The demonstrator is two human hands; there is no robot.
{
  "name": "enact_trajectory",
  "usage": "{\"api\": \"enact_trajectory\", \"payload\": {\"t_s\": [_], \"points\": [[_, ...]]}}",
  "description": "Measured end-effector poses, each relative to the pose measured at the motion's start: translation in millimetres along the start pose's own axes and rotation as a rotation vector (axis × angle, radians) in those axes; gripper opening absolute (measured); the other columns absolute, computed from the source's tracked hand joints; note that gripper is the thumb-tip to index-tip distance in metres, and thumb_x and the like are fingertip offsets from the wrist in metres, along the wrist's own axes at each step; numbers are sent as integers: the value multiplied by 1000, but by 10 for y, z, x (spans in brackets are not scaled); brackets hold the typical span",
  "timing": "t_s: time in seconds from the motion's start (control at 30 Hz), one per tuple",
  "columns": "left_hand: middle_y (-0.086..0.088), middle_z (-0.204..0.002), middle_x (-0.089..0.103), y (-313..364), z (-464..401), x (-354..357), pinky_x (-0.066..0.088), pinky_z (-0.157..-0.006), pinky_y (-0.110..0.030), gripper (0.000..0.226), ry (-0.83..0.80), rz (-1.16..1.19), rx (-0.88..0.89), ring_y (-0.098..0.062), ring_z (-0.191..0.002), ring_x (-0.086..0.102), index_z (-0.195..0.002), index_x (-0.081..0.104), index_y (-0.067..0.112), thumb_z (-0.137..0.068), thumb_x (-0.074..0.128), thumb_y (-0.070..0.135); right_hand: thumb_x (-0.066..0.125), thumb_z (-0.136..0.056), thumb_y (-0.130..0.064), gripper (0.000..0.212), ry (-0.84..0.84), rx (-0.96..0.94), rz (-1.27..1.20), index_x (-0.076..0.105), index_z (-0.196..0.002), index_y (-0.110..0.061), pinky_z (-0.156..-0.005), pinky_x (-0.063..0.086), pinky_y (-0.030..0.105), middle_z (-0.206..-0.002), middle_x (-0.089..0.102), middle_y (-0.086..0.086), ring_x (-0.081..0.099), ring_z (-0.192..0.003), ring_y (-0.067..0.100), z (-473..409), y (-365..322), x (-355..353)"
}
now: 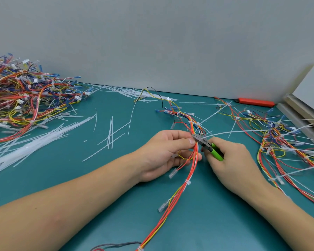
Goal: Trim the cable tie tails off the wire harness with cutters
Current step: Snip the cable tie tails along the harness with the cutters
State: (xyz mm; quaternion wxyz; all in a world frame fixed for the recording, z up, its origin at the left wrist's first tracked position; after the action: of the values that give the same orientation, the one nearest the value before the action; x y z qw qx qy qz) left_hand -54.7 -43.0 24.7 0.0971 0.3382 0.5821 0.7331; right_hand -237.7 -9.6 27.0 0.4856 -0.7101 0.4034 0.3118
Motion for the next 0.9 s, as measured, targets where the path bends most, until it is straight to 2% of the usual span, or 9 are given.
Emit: {"api": "enact_trajectory", "payload": {"t_s": [0.1, 0.2, 0.37, 0.5, 0.53, 0.6, 0.63, 0.7, 0.9], "points": [[1, -73, 69, 0, -1, 2, 52, -76, -29, 12, -1, -6, -1, -16, -74, 74, -112, 59, 8, -100, 57, 7, 69, -87, -13, 21, 13, -29, -26, 67, -94, -33, -73, 45, 37, -79, 62, -15, 54, -84, 18, 1, -41, -3], [1, -74, 69, 0, -4, -3, 51, -80, -32, 13, 2, -7, 2, -17, -73, 73, -112, 60, 7, -100, 57, 7, 71, -84, -12, 32, 25, -22, -55, 69, -105, -36, -78, 43, 26, -90, 64, -21, 56, -91, 12, 3, -49, -11], [0, -75, 69, -11, -15, -13, 52, -78, -31, 16, 5, -10, 7, -17, -74, 74, -115, 60, 6, -100, 57, 7, 73, -83, -11, 33, 46, -20, -65, 70, -109, -31, -87, 44, 29, -102, 67, -17, 59, -100, 12, -5, -15, -8], [1, -76, 69, -21, -20, -14, 54, -74, -27, 12, 7, -9, 12, -17, -74, 74, -111, 61, 7, -99, 57, 7, 72, -84, -13, 27, 32, -17, -62, 71, -105, -29, -85, 46, 34, -97, 68, -14, 59, -97, 16, -12, -5, -9], [2, -76, 69, -22, -23, -15, 55, -73, -26, 11, 7, -7, 13, -17, -74, 74, -110, 61, 8, -99, 58, 7, 72, -85, -15, 22, 28, -15, -59, 70, -101, -30, -82, 46, 35, -92, 67, -14, 59, -93, 17, -14, -1, -5], [2, -76, 68, -23, -23, -18, 55, -72, -25, 10, 4, -7, 16, -17, -74, 74, -108, 62, 8, -99, 58, 8, 72, -88, -24, 12, 41, -3, -68, 63, -82, -28, -67, 44, 37, -71, 59, -13, 54, -73, 16, -20, 19, 8], [2, -77, 69, -23, -23, -19, 55, -72, -25, 10, 1, -8, 17, -16, -74, 74, -108, 62, 8, -99, 58, 9, 71, -91, -32, 25, 45, 19, -87, 55, -72, -25, -59, 41, 38, -61, 52, -10, 47, -62, 16, -18, 35, 20], [2, -77, 69, -22, -22, -18, 55, -72, -25, 12, -6, -12, 18, -16, -74, 73, -110, 63, 7, -99, 57, 9, 66, -94, -48, 44, 40, 41, -113, 44, -68, -19, -52, 36, 39, -54, 42, -4, 35, -53, 18, -16, 45, 27], [1, -78, 70, -19, -12, -6, 54, -73, -27, 14, -5, -13, 13, -17, -75, 73, -113, 62, 6, -99, 57, 8, 63, -93, -49, 44, 48, 25, -125, 44, -69, -18, -52, 34, 37, -54, 42, -4, 34, -52, 16, 1, 19, 12]]}}
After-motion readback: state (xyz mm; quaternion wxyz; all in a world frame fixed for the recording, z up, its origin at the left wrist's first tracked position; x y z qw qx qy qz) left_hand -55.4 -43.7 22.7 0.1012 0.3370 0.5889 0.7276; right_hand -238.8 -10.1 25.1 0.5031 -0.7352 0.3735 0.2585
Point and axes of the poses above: each hand's wrist, its own z-axis away from the middle knuckle, its own x-axis out of the palm, y = z × x, the point moved 3 cm from there along -z, towards the middle knuckle
